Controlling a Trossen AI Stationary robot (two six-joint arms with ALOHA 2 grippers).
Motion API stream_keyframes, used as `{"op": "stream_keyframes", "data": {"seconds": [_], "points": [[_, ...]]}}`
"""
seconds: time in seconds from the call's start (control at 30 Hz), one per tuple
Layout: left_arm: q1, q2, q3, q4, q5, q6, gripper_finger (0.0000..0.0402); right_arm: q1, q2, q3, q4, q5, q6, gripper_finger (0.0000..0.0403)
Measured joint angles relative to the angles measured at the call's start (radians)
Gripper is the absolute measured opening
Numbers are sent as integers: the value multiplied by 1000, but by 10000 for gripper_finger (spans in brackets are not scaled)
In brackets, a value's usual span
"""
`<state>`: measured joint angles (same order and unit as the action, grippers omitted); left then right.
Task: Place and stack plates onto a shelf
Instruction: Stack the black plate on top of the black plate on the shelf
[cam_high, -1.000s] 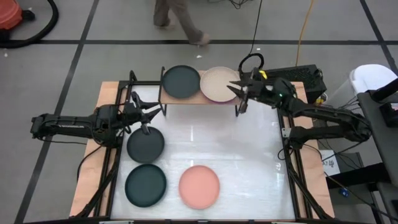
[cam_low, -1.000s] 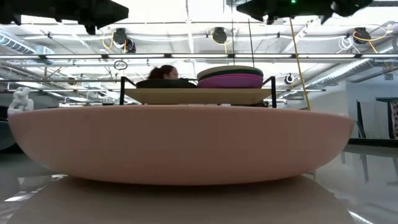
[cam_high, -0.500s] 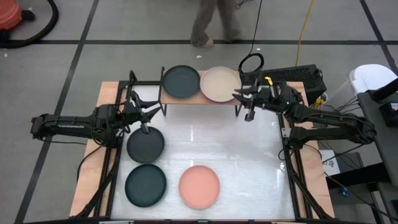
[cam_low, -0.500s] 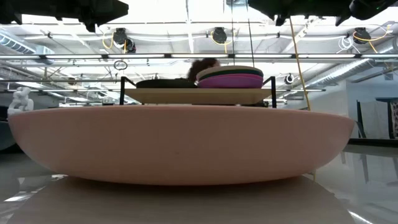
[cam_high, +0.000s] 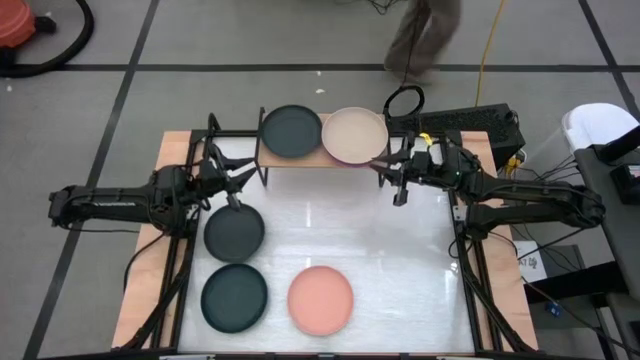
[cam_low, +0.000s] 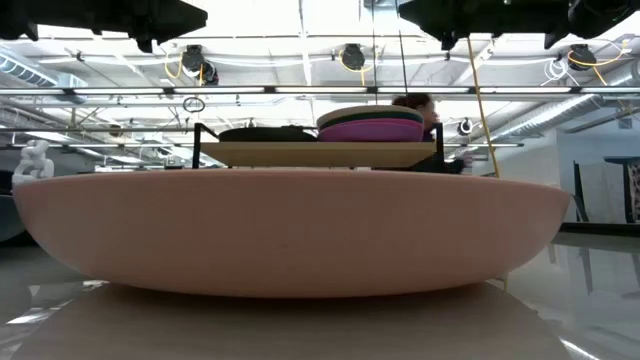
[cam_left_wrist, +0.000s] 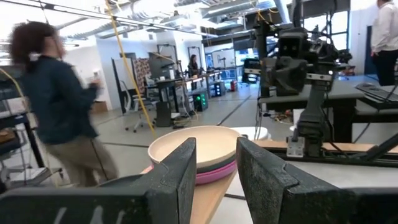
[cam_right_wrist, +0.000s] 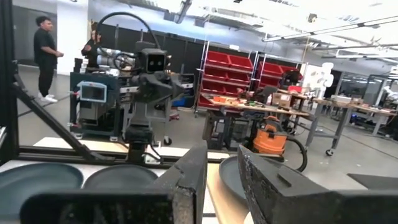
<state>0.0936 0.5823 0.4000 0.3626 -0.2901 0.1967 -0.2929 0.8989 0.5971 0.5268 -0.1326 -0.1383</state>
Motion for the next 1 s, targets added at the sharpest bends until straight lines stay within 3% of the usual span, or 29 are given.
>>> {"op": "stream_keyframes", "data": {"seconds": [0.23, 0.43, 0.63, 0.83, 1.0], "points": [[39, 0, 76, -76, 13, 0, 120, 25, 0, -30, 0, 1, 0, 75], [67, 32, 275, -398, 31, -39, 120, 52, 0, -62, 1, 1, 0, 75], [71, 149, 446, -702, 35, -136, 120, 62, 0, -99, 45, 1, -3, 75], [72, 297, 540, -966, 145, -242, 120, 62, -3, -99, 49, 1, 9, 75], [71, 410, 547, -1097, 285, -278, 120, 62, -3, -99, 37, 1, 24, 75]]}}
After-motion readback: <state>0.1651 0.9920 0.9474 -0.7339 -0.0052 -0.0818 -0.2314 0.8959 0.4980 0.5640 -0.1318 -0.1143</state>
